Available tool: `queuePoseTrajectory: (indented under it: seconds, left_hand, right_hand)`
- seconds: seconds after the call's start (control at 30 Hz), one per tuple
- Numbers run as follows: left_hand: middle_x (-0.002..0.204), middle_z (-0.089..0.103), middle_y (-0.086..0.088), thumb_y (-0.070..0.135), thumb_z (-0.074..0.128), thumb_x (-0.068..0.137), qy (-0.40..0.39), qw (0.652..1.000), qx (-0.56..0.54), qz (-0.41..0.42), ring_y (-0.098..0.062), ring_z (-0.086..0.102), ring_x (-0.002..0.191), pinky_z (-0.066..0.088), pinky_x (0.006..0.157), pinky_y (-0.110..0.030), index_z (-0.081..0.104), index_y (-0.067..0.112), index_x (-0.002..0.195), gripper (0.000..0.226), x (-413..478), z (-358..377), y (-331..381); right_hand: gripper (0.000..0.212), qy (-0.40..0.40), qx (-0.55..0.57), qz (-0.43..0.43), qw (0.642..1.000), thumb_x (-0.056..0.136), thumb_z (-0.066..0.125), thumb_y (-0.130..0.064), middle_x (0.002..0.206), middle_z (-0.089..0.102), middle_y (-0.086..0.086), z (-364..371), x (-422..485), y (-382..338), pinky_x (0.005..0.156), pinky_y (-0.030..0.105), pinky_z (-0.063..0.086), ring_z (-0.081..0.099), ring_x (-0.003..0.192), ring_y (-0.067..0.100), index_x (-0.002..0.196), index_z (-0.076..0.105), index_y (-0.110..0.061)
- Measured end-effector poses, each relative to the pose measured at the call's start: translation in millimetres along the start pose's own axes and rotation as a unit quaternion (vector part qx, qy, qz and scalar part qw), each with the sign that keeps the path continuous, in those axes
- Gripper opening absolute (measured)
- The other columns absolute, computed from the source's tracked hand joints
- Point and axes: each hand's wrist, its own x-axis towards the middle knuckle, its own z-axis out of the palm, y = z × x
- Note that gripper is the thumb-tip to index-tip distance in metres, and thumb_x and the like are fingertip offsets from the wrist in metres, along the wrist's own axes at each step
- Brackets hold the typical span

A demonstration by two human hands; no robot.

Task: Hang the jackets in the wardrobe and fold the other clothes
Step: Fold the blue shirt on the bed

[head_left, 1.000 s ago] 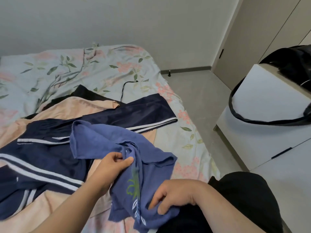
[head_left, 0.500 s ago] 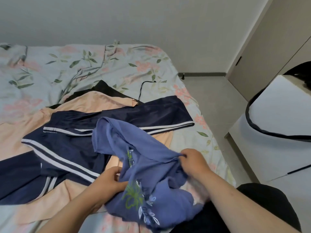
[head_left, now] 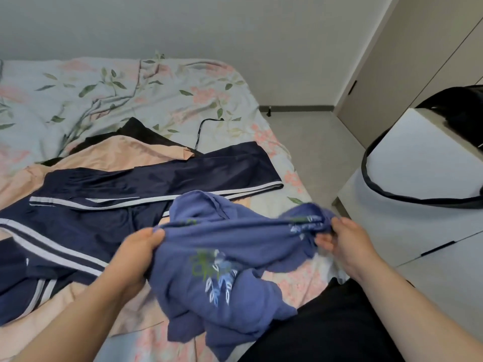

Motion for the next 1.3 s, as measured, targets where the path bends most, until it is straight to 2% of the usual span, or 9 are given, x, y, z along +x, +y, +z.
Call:
queuePoseTrajectory:
  seconds: [0.2,0.33,0.5,0.63,0.77,0.9,1.03,1.17,1.3]
  left_hand:
    - [0.088,0.065,-0.014,0.004,0.046,0.090,0.132,0.986,-0.068,0.074,-0.022,0.058,0.072,0.050,0.057,-0.028,0.067,0.015,0.098,0.025,24.1,-13.1,18.7]
    - [0.106,0.066,-0.009,0.011,0.062,0.072,0.255,0.900,0.275,0.221,-0.031,0.061,0.091,0.052,0.085,-0.041,0.059,0.021,0.112,0.041,18.3,-9.8,7.3]
    - [0.121,0.062,0.008,0.031,0.065,0.078,-0.153,0.782,0.492,0.351,-0.014,0.058,0.111,0.045,0.098,-0.028,0.060,0.021,0.125,0.049,2.4,45.5,-6.2]
    - [0.109,0.064,0.005,0.039,0.060,0.085,-0.196,0.630,0.683,0.314,-0.020,0.059,0.106,0.046,0.087,-0.033,0.065,0.026,0.110,0.029,3.9,70.7,-9.8]
    - [0.075,0.065,0.010,0.040,0.066,0.073,-0.323,0.668,0.637,0.209,-0.005,0.057,0.067,0.045,0.064,-0.018,0.067,0.031,0.095,0.024,-23.1,77.1,-12.4]
    - [0.064,0.065,0.009,0.031,0.066,0.083,-0.452,0.722,0.523,-0.002,-0.002,0.061,0.053,0.047,0.050,-0.015,0.069,0.024,0.082,0.008,-48.8,78.7,-13.9]
    - [0.075,0.067,0.017,0.013,0.057,0.088,-0.334,0.799,0.474,0.157,0.002,0.062,0.065,0.051,0.064,-0.025,0.067,0.030,0.088,0.020,-18.6,101.5,3.1]
    - [0.152,0.035,0.013,0.009,0.058,0.088,-0.397,0.619,0.645,0.206,-0.009,0.039,0.134,0.036,0.109,-0.032,0.036,0.035,0.149,0.070,25.2,124.1,3.8]
    - [0.109,0.061,-0.001,0.021,0.058,0.086,-0.351,0.520,0.735,0.256,-0.025,0.059,0.100,0.047,0.078,-0.035,0.061,0.030,0.113,0.029,47.0,135.3,0.3]
  right_hand:
    - [0.016,-0.040,-0.215,-0.149,0.964,0.089,0.060,-0.029,0.076,0.063,0.007,36.3,-41.5,4.9,0.067,0.044,0.054,0.059,0.064,0.017,0.079,0.060,-0.016]
    - [0.051,-0.271,-0.447,-0.103,0.846,0.068,0.051,-0.069,0.055,0.049,-0.008,74.6,-79.2,45.6,0.054,0.028,0.036,0.045,0.051,0.007,0.062,0.047,-0.018]
    - [0.018,-0.288,-0.379,-0.126,0.870,0.082,0.065,-0.017,0.051,0.043,-0.009,86.4,-78.6,53.8,0.056,0.028,0.031,0.034,0.046,0.003,0.071,0.057,-0.006]
    - [0.008,-0.277,-0.381,-0.028,0.882,0.065,0.062,-0.014,0.062,0.047,0.002,62.4,-76.0,45.7,0.058,0.028,0.031,0.039,0.059,0.015,0.062,0.055,-0.012]
    - [0.024,-0.204,-0.315,-0.021,0.927,0.066,0.059,-0.038,0.065,0.041,0.003,49.8,-70.5,44.6,0.057,0.029,0.028,0.038,0.059,0.016,0.068,0.044,-0.020]
    - [0.043,-0.334,-0.450,-0.062,0.826,0.080,0.062,-0.045,0.057,0.033,-0.004,57.7,-79.1,60.4,0.054,0.032,0.024,0.029,0.054,0.010,0.058,0.036,-0.020]
    - [0.028,-0.363,-0.492,-0.105,0.784,0.084,0.056,-0.023,0.062,0.040,-0.005,57.5,-78.6,60.6,0.056,0.031,0.027,0.030,0.058,0.008,0.060,0.042,-0.021]
    - [0.005,-0.355,-0.460,-0.065,0.811,0.074,0.054,-0.022,0.073,0.046,-0.001,47.1,-82.0,52.8,0.062,0.031,0.030,0.037,0.069,0.012,0.069,0.052,-0.022]
    - [0.015,-0.307,-0.402,-0.038,0.862,0.070,0.050,-0.010,0.073,0.044,0.000,37.5,-79.7,44.6,0.056,0.029,0.027,0.038,0.069,0.013,0.068,0.046,-0.023]
